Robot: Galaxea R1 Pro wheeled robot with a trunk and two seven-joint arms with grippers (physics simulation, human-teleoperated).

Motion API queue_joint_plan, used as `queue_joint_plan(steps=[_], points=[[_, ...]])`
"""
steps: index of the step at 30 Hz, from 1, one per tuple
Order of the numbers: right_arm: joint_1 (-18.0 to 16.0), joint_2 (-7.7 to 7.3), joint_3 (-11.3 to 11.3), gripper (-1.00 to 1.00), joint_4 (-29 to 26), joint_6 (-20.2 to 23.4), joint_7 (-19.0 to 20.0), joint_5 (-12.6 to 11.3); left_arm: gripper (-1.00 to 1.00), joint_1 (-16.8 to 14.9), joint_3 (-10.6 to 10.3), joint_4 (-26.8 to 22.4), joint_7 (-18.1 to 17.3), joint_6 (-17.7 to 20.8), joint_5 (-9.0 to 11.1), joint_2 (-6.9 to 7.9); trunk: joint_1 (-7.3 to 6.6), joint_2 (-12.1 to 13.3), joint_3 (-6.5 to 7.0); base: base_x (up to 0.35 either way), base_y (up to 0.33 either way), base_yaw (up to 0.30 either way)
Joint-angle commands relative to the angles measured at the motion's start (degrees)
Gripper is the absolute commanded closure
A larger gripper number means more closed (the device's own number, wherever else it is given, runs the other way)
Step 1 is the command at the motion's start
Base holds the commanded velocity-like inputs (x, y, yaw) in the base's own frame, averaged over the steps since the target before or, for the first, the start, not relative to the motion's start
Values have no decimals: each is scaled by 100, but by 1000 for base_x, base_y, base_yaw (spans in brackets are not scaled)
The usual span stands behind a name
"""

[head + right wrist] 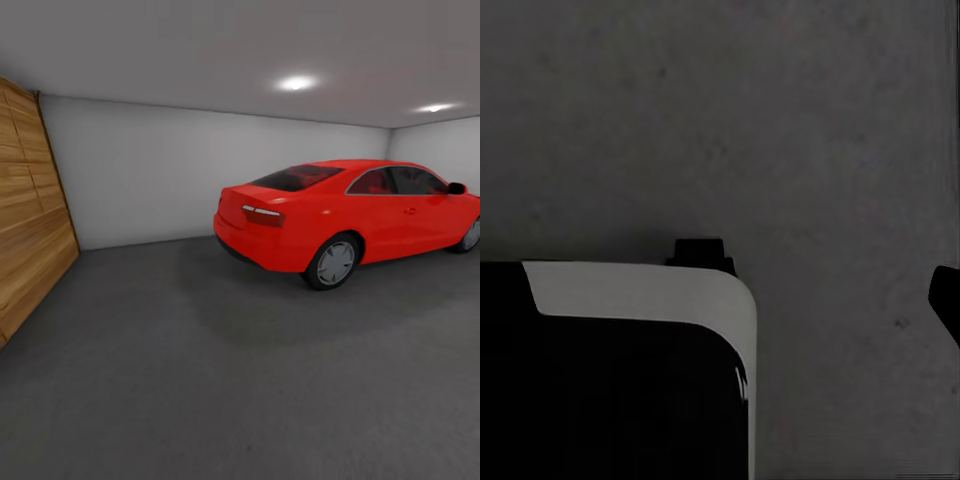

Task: Move the two storage containers from the living room to the garage. In the garage, place one container on the floor and stack the other container on top of it (either order is fine).

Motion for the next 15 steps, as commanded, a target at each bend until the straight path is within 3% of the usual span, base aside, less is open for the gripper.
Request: queue_joint_plan(steps=[1, 15], points=[[-3, -1, 3, -100, 2, -6, 0, -1, -100, 3, 3, -9, 0, -8, -1, -1, 0, -3, -2, 0, 0, -264], [-3, -4, 1, -100, 2, -6, 0, -1, -100, 3, 3, -9, 0, -8, -1, -1, 0, -3, 38, 0, 0, -264]])
